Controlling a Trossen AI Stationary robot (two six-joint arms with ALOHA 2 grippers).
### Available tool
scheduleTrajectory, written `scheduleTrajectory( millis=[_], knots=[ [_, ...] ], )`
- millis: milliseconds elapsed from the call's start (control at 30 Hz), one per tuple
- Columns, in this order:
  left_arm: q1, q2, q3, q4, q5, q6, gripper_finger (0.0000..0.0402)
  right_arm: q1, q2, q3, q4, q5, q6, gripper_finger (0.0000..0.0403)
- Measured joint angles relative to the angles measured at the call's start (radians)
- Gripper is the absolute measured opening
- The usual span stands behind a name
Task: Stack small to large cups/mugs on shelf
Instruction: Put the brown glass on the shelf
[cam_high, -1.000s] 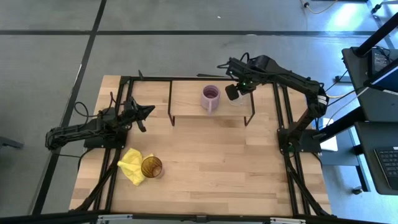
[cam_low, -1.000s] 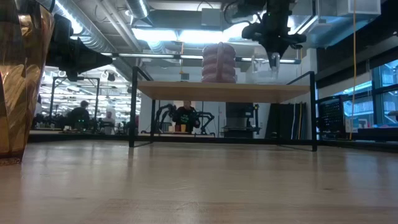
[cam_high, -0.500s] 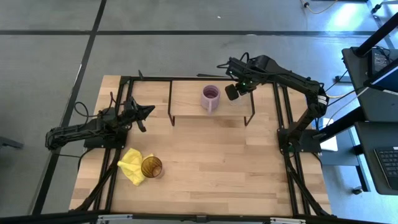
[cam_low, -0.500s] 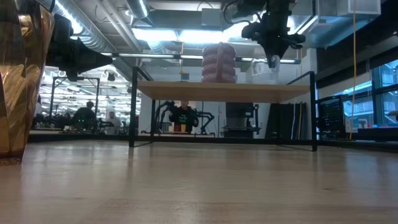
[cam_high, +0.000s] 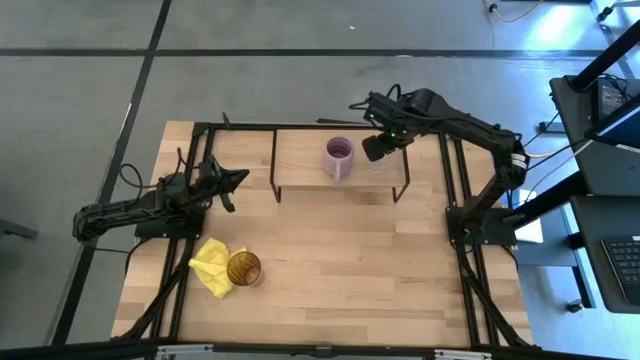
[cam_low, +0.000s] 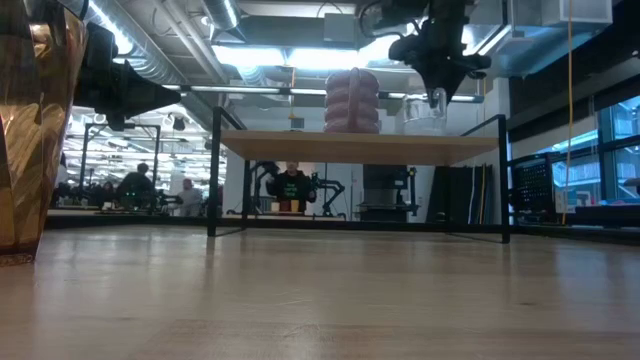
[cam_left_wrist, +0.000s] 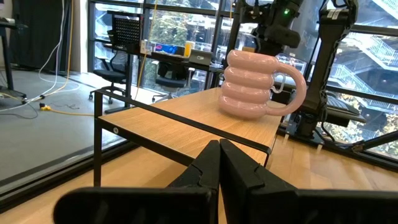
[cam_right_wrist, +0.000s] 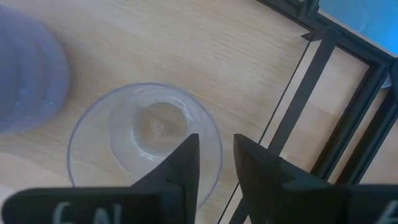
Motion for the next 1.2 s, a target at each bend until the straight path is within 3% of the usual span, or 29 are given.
scheduleTrajectory(
  millis=[233, 533, 800, 967, 1200],
  knots=[
    [0.0, 0.0, 0.0, 0.0, 0.0, 0.0, 0.0, 0.006, -0.005, 0.059, -0.016, -0.002, -0.017, 0.0111],
    [0.0, 0.0, 0.0, 0.0, 0.0, 0.0, 0.0, 0.053, -0.006, 0.275, 0.014, -0.007, -0.031, 0.0112],
    [0.0, 0.0, 0.0, 0.0, 0.0, 0.0, 0.0, 0.168, -0.003, 0.34, 0.18, -0.05, -0.065, 0.0049],
    [0.0, 0.0, 0.0, 0.0, 0.0, 0.0, 0.0, 0.192, 0.007, 0.34, 0.192, -0.049, -0.065, 0.0007],
    [0.0, 0.0, 0.0, 0.0, 0.0, 0.0, 0.0, 0.23, 0.063, 0.34, 0.288, -0.126, -0.068, 0.0008]
  ],
)
